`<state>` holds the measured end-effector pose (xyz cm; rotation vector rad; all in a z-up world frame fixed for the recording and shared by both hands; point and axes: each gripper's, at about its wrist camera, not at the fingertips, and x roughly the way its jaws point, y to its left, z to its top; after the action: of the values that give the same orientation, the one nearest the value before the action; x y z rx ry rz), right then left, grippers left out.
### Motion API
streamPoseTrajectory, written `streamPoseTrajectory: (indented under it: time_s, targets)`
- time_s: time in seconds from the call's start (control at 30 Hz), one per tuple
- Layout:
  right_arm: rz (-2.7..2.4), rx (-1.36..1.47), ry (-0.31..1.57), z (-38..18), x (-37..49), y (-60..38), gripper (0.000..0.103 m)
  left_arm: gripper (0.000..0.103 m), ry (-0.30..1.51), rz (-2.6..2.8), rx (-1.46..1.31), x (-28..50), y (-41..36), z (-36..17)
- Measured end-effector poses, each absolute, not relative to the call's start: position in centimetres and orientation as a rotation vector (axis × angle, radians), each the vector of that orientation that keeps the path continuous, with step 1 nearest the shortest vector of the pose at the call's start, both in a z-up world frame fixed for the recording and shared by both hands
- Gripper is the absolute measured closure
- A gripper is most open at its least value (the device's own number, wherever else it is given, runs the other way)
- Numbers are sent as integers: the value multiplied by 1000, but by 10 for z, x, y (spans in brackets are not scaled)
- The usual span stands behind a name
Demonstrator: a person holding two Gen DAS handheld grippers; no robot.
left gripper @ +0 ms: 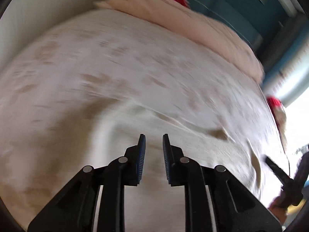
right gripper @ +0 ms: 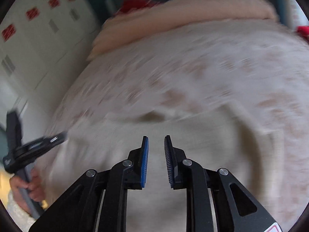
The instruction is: Fold small clothes
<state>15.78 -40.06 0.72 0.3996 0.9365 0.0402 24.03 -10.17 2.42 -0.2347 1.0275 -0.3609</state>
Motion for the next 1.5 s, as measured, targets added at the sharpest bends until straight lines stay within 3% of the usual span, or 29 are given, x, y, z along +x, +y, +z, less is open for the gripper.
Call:
streamPoseTrajectory:
  time_s: [0.07, 0.1, 0.13, 0.27, 0.33, 0.4, 0.47, 0.53, 0.67, 0.8, 0.87, 0.9, 0.93, 0.97, 1.07, 1.2, 1.27, 1.3, 1.33, 1.37, 1.43, 1.5]
  targets:
    - [79, 359, 1025, -21, 175, -378, 89, 85, 1110, -357, -188, 244, -129, -2]
    - [49, 327, 1056, -35, 179, -380, 97, 84, 1164, -348, -169, 248, -137, -21]
    - [15, 333, 1052, -41, 179, -397, 99, 83, 1169, -331, -172, 249, -135, -31]
    - [-179, 600, 968, -40, 129, -507, 103, 84, 1154, -360, -283, 238, -92, -21]
    - [-316, 617, 936, -26, 93, -538, 92, 64, 1112, -363, -344, 221, -55, -6]
    - [-328, 601, 900, -8, 66, -539, 92, 55, 1063, -283, -368, 201, -16, 4]
    - [-304, 589, 878, 4, 49, -521, 92, 51, 1033, -241, -428, 183, 15, 7]
    - [-220, 566, 865, 13, 42, -479, 91, 39, 1039, -190, -521, 162, 44, -3]
    - [-26, 462, 925, 10, 45, -385, 89, 39, 1048, -185, -682, 131, 66, -24]
    - [43, 394, 984, -2, 45, -335, 85, 39, 1066, -285, -646, 123, 63, -23]
    - [47, 415, 1005, -7, 46, -331, 85, 42, 1063, -355, -614, 116, 55, -20]
    - [42, 414, 1006, -7, 42, -330, 85, 53, 1076, -374, -574, 118, 50, -20]
    - [39, 416, 1006, -4, 41, -329, 85, 72, 1087, -378, -538, 117, 49, -20]
    - [40, 415, 1006, -1, 39, -328, 84, 80, 1099, -384, -504, 115, 49, -20]
    - [13, 376, 1010, -3, 39, -333, 73, 90, 1150, -408, -461, 114, 58, -25]
    - [6, 359, 1007, 3, 42, -332, 73, 96, 1173, -291, -430, 112, 76, -28]
    - [40, 373, 986, 12, 56, -325, 73, 88, 1130, -276, -512, 113, 87, -20]
    - [57, 369, 980, 16, 64, -321, 73, 75, 1126, -268, -551, 114, 89, -19]
    - [71, 353, 977, 19, 74, -316, 74, 55, 1131, -272, -585, 117, 86, -19]
    - [78, 320, 974, 22, 89, -308, 76, 47, 1137, -269, -603, 119, 82, -20]
    - [86, 296, 978, 23, 112, -300, 91, 38, 1152, -259, -654, 121, 68, -27]
    - [87, 294, 994, 21, 139, -295, 96, 31, 1188, -240, -722, 120, 54, -39]
